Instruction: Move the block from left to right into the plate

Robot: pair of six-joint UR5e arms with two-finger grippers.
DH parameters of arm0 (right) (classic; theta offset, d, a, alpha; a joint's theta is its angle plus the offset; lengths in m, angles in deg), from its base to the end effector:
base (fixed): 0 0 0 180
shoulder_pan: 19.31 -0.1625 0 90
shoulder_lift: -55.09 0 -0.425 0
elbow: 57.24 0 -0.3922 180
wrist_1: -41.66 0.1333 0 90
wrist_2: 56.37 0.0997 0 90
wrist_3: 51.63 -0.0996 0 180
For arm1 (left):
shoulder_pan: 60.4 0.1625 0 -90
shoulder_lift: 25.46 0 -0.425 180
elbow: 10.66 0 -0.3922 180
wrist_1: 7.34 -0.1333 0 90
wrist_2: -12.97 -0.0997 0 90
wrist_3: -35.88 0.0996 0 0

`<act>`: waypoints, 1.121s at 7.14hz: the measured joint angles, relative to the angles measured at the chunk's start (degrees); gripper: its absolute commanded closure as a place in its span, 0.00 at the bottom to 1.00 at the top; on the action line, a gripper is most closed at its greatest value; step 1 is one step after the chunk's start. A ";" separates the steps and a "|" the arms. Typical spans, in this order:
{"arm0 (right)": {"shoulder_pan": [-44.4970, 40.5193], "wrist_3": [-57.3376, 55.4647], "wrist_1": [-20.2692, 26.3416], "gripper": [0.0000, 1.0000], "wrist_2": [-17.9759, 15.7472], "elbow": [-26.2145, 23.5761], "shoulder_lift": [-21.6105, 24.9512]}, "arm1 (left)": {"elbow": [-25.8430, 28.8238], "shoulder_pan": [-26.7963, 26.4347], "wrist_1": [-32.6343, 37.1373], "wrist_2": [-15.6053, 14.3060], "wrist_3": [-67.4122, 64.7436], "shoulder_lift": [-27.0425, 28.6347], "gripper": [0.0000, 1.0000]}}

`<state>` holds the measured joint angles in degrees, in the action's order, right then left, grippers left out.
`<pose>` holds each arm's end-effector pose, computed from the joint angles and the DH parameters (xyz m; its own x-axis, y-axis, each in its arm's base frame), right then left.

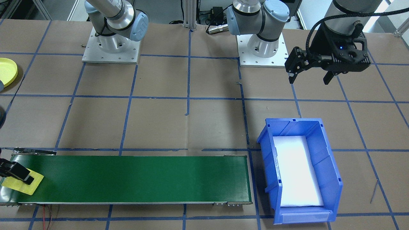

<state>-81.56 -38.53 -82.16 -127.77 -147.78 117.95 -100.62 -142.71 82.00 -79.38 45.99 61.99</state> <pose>-0.1568 -0.6525 0.2753 -0.9373 0.2010 -0.2846 0.2572 0.9502 -0.1761 -0.0641 -0.4911 0.5111 -0.9979 0.0398 -0.0503 0.0422 0.9979 -0.0486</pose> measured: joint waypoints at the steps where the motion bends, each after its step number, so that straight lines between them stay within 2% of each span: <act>1: 0.81 1.40 4.04 0.68 -2.64 -0.25 2.99 | 0.18 -0.03 0.02 -0.11 -0.01 0.00 0.00; 3: 6.68 7.04 17.54 0.68 -6.99 -2.78 11.32 | 0.32 -0.05 0.00 -0.19 -0.01 -0.02 0.00; 4: 10.94 13.16 20.27 0.68 -9.89 -5.09 14.40 | 0.28 -0.05 0.02 -0.19 -0.01 -0.02 0.00; 5: 16.37 19.82 21.40 0.68 -12.64 -7.08 15.98 | 0.15 -0.05 0.03 -0.24 0.01 0.00 0.00; 8: 32.66 36.18 21.61 0.67 -16.17 -11.84 16.75 | -0.32 -0.10 0.04 -0.31 0.02 0.00 0.00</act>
<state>-48.90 -2.35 -60.55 -143.94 -159.62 134.70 -100.94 -142.81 82.05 -79.69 46.01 61.99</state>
